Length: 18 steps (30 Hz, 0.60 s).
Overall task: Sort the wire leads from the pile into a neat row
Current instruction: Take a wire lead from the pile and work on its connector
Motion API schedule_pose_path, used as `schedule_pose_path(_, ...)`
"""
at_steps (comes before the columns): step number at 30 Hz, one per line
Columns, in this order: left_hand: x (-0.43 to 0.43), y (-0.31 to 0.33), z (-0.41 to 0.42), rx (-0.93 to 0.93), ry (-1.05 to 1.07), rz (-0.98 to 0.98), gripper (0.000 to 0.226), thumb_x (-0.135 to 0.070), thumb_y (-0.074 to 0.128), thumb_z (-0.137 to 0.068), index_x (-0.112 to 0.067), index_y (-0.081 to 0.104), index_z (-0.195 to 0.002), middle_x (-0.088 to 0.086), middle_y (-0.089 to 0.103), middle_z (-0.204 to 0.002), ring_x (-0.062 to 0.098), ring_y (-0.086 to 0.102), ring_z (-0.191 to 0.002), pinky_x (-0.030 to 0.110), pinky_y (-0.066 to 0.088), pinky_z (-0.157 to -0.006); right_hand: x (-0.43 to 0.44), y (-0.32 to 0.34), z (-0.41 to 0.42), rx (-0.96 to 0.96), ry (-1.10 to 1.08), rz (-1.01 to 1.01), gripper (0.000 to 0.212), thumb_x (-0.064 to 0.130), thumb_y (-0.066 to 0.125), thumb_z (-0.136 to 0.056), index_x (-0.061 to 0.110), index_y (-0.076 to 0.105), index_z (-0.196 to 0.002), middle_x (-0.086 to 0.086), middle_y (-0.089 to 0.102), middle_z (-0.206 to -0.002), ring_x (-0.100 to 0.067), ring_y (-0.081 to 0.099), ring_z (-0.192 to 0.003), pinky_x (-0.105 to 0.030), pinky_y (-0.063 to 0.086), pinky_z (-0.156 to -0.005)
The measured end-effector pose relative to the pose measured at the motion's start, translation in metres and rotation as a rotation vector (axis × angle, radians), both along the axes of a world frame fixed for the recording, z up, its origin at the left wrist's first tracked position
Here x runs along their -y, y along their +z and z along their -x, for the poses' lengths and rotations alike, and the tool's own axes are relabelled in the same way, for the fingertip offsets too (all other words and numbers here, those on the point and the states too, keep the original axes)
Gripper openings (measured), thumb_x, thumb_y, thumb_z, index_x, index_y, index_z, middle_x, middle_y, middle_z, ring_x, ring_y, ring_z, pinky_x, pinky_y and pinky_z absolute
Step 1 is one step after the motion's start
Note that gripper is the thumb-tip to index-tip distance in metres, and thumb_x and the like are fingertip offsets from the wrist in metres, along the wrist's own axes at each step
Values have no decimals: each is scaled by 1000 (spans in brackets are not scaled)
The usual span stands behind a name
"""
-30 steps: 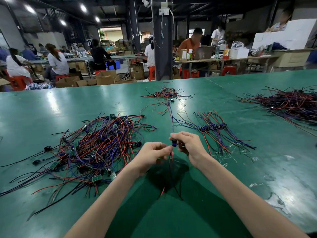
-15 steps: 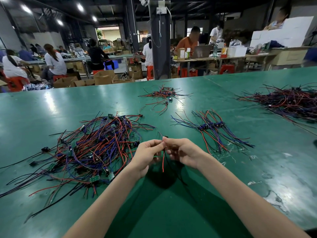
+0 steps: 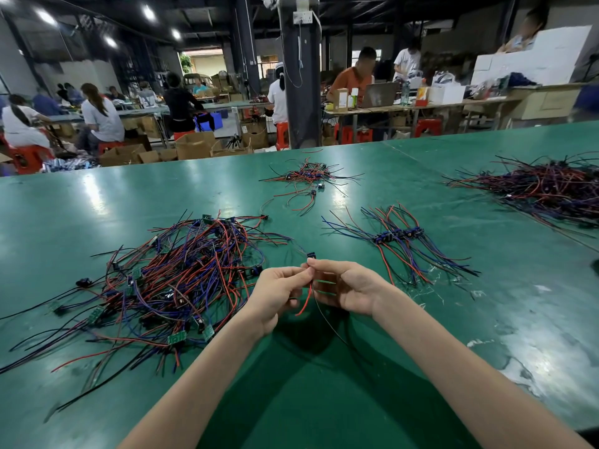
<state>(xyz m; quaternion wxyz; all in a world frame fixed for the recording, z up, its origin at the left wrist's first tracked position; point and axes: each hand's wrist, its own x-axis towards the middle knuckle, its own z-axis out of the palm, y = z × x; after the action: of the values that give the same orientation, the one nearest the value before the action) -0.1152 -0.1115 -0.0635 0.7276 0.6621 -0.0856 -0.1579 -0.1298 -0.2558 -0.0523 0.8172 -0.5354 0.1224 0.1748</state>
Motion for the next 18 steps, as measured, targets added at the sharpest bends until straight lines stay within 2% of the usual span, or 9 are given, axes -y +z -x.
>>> schedule_pose_path(2, 0, 1, 1, 19, 4, -9, 13, -13, 61, -90, -9, 69, -80, -13, 48, -44, 0, 29, -34, 11, 26, -34, 1, 1, 1, -15, 20, -16, 8, 18, 68, -83, 12, 71, -80, 4, 66, -63, -7, 61, -52, -21, 53, -52)
schedule_pose_path(6, 0, -1, 0, 27, 17, -9, 10, -13, 64, -88, -11, 71, -81, -6, 53, -55, 2, 33, -42, 13, 30, -39, 1, 3, 0, -16, 31, -43, 13, 16, 66, -83, 13, 74, -73, 2, 68, -67, -10, 64, -61, -23, 54, -57)
schedule_pose_path(8, 1, -2, 2, 42, 16, -43, 9, -12, 64, -88, -11, 70, -82, -9, 51, -53, 0, 32, -39, 12, 30, -37, -1, 0, -1, 39, -20, 3, 10, 12, 65, -84, 11, 71, -76, 0, 67, -69, -12, 62, -65, -23, 52, -61)
schedule_pose_path(11, 3, -2, 3, 44, 28, -69, 9, -12, 64, -88, -7, 67, -81, -13, 45, -44, 0, 28, -34, 10, 27, -36, -3, -5, -3, 203, -122, 124, 9, 5, 64, -85, 5, 69, -78, -2, 67, -64, -12, 60, -58, -20, 50, -56)
schedule_pose_path(15, 4, -1, 4, 18, 64, -42, 9, -10, 66, -86, -5, 67, -80, 6, 53, -69, 0, 28, -38, 12, 28, -38, -5, -7, -4, 300, -149, 237, 10, 6, 65, -86, 4, 68, -77, -7, 66, -69, -17, 60, -63, -33, 52, -80)
schedule_pose_path(16, 5, -1, 4, 13, 62, -37, 9, -10, 66, -86, -5, 67, -79, 6, 55, -70, 0, 29, -38, 12, 28, -38, -5, -6, -4, 313, -155, 246, 13, 6, 65, -87, 4, 67, -75, -6, 66, -67, -16, 61, -61, -32, 52, -78)
schedule_pose_path(18, 7, -1, 7, 11, 49, -25, 11, -11, 67, -85, -5, 66, -76, -2, 59, -58, 0, 30, -38, 12, 28, -38, -3, -4, -5, 326, -178, 234, 15, 6, 63, -88, 4, 66, -73, 0, 67, -62, -11, 62, -55, -26, 54, -65)
